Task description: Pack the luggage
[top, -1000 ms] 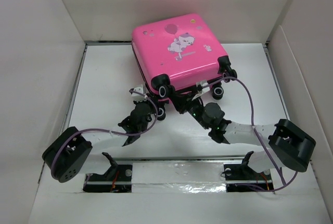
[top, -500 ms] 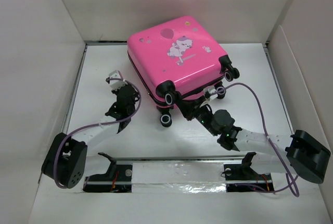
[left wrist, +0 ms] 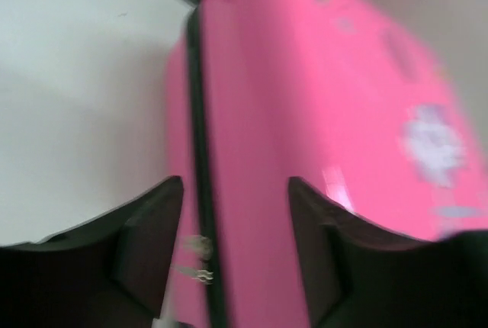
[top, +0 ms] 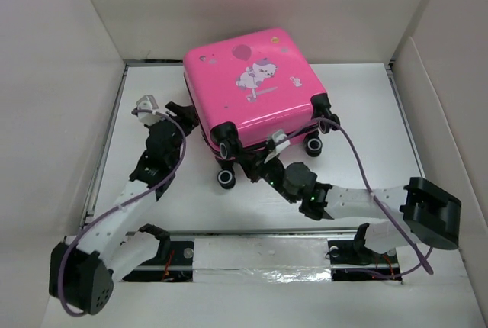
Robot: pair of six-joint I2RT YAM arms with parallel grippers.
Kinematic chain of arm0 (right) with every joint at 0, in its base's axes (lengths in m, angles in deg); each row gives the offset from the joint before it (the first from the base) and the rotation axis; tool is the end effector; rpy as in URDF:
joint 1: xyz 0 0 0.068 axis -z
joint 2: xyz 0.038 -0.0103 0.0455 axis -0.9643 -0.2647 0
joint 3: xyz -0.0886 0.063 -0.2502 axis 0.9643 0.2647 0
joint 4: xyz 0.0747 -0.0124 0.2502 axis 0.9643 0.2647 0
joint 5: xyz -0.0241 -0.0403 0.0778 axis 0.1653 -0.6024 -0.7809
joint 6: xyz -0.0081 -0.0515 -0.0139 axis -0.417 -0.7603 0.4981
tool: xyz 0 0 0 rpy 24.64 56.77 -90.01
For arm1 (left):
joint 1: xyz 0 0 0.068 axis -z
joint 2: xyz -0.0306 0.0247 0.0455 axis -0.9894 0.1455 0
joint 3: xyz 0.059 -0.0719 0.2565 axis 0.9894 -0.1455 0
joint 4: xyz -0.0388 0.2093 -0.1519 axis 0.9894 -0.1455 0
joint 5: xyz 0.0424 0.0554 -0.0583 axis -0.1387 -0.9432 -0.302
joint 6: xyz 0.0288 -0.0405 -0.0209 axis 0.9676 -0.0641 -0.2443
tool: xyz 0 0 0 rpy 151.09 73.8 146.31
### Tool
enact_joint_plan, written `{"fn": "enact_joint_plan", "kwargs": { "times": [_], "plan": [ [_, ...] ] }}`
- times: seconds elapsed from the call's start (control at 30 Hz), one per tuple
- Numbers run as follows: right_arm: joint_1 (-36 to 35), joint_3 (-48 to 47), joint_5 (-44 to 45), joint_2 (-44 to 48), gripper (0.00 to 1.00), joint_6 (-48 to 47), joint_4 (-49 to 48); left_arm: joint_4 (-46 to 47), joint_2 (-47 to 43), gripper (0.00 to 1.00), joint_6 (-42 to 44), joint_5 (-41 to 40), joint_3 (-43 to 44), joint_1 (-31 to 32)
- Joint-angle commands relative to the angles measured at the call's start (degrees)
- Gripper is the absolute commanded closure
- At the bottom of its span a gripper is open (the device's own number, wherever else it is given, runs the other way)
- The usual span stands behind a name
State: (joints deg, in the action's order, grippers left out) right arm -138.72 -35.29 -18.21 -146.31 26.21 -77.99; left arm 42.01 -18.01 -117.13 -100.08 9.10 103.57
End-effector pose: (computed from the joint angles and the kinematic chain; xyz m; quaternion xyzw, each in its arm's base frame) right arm 0.1330 0.2473 0.2595 -0.1603 0.6542 0.3842 0.6315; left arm 0.2243 -0.0742 0.2886 -0.2417 0.6839 -0.1947 0.6603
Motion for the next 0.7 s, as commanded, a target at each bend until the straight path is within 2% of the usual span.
{"fn": "enact_joint_plan", "kwargs": {
  "times": [0.0,0.1,0.2,0.27,0.3,0.33,0.4,0.43,0.47,0.53,0.67],
  "plan": [
    [-8.7,-8.1,-7.9,-3.5,1.00,-1.5,-5.2,-4.3,-10.9,0.42,-0.7,6.4,5.8,0.4],
    [-12.2,-12.4,-6.9,-6.5,1.00,-2.7,-4.7,-8.8,-17.2,0.22,-0.7,11.8,8.0,-1.1],
    [-15.1,-14.6,-3.6,-7.2,1.00,-3.4,-3.4,-15.6,-20.0,0.11,1.7,16.7,11.7,-1.1],
    [-16.7,-15.7,-1.0,-6.7,1.00,-4.0,-1.7,-18.0,-21.4,0.10,2.6,18.5,13.4,-1.1],
    [-18.4,-16.5,0.7,-6.3,1.00,-4.3,1.6,-18.9,-23.3,0.04,3.7,18.7,13.5,-1.1],
    [-19.1,-17.6,3.1,-6.1,0.78,-4.6,4.4,-19.5,-24.2,0.01,3.9,18.7,13.5,-1.1],
    [-19.6,-21.7,9.7,-5.9,0.52,-4.8,10.5,-21.3,-26.5,0.01,4.8,18.8,13.6,-1.1],
    [-19.6,-23.1,11.4,-5.8,0.30,-4.4,17.3,-22.3,-26.8,0.01,5.4,19.1,13.8,-1.1],
    [-19.6,-24.0,14.5,-5.2,0.00,-4.2,19.8,-22.9,-27.4,0.01,5.5,20.0,14.0,-1.1],
    [-19.6,-24.1,17.1,-3.6,0.00,-3.4,24.7,-24.7,-27.6,0.01,6.9,21.1,14.0,-1.1],
    [-19.6,-19.6,18.5,5.2,0.00,-5.3,27.0,-26.8,-28.0,0.01,8.1,23.7,12.6,-1.1]
  ]
}}
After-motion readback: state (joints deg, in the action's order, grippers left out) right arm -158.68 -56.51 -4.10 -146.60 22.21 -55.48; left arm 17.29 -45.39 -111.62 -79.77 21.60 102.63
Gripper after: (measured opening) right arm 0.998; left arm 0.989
